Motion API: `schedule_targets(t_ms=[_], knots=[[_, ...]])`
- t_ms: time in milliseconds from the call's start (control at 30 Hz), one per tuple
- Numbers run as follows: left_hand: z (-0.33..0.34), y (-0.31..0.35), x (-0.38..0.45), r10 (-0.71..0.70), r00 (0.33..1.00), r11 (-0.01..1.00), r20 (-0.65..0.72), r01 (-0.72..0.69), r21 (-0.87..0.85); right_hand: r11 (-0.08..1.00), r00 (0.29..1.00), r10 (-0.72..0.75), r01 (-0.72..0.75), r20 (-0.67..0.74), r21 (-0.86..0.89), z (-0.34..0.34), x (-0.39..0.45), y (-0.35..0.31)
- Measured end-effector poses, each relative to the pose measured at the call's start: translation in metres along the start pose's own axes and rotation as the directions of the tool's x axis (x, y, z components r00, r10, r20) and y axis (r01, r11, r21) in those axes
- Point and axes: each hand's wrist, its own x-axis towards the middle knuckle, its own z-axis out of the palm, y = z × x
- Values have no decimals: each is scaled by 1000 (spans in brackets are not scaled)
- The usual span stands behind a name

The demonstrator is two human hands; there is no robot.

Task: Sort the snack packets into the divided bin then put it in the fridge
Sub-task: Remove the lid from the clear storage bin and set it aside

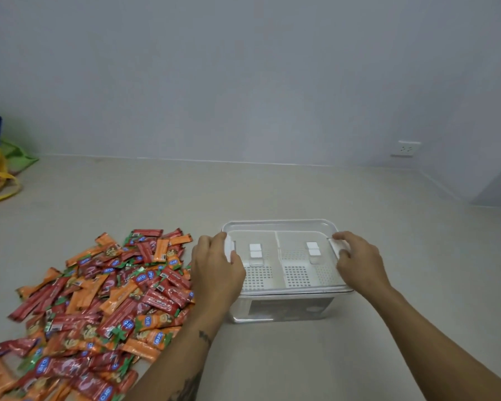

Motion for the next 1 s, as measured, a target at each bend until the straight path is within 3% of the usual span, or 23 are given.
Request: schedule_targets(t_ms=[167, 333, 533, 800, 1000], knots=[[-6, 8, 2, 66, 998, 998, -15, -66, -13, 998, 994, -47, 44, -97, -37, -1, -5, -4], [-10, 38, 6, 154, 987, 987, -55, -156, -41, 996, 969, -67, 78, -239, 39, -28, -10, 3], [11, 99, -5, 267, 963, 964, -37, -267, -9, 996, 935, -3, 36, -355, 86, -80, -3, 47], [89, 164, -35, 352, 933, 936, 69, -352, -15, 994, 944, 109, -100, -313, 43, -110, 1, 156], [170, 195, -75, 396, 886, 909, 239, -415, 30, 976, 950, 218, -213, -225, 43, -116, 6, 254]])
